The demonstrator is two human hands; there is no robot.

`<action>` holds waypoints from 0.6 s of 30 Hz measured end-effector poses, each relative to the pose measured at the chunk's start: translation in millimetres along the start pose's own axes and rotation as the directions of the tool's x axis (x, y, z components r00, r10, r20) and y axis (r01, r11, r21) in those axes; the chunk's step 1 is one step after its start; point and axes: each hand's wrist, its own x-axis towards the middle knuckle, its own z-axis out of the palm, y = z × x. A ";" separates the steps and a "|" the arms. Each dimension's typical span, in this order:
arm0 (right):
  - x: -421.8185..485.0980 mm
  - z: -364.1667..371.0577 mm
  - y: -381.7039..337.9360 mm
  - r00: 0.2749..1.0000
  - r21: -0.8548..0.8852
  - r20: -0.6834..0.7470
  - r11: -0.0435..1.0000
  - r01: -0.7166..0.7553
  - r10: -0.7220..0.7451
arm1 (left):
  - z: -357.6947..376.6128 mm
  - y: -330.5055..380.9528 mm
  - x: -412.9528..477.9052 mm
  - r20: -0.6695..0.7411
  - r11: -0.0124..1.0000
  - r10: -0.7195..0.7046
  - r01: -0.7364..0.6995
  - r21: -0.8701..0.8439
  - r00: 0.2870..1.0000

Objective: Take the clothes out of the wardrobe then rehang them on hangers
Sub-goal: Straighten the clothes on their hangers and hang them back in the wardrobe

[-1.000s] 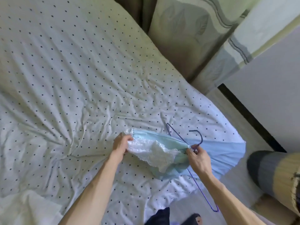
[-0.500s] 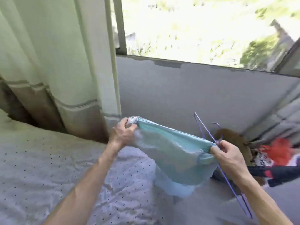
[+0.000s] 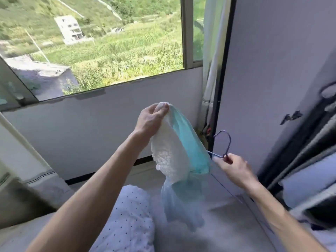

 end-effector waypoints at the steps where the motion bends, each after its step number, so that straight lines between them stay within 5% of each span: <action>1: -4.4 -11.0 0.7 0.998 0.091 -0.068 0.996 0.017 -0.011 | 13.6 3.6 -2.3 0.029 1.000 0.016 -0.016 0.015 0.999; 4: -18.2 -44.6 -15.2 0.965 0.437 -0.261 0.893 0.112 0.007 | 42.4 11.1 -9.7 0.083 0.997 0.051 -0.056 0.060 0.995; 7: -37.1 -72.1 -46.4 0.931 0.799 -0.360 0.536 0.271 0.066 | 56.5 14.9 -14.9 0.132 0.997 0.055 -0.061 0.040 0.990; 9: -48.1 -84.9 -71.6 0.908 0.872 -0.414 0.312 0.377 0.059 | 62.7 17.0 -16.9 0.182 0.998 0.055 -0.060 0.026 0.982; 12: -50.4 -86.5 -106.8 0.870 0.864 -0.490 0.160 0.477 0.053 | 70.3 23.0 -22.0 0.259 0.998 0.067 -0.064 -0.021 0.964; 14: -45.8 -72.7 -119.3 0.850 0.840 -0.526 0.177 0.513 0.036 | 72.4 27.5 -22.8 0.261 0.995 0.098 -0.087 -0.053 0.960; 18: -39.0 -21.2 -89.3 0.909 0.783 -0.410 0.482 0.394 -0.077 | 43.2 30.9 -11.2 0.069 0.989 0.027 -0.016 -0.150 0.997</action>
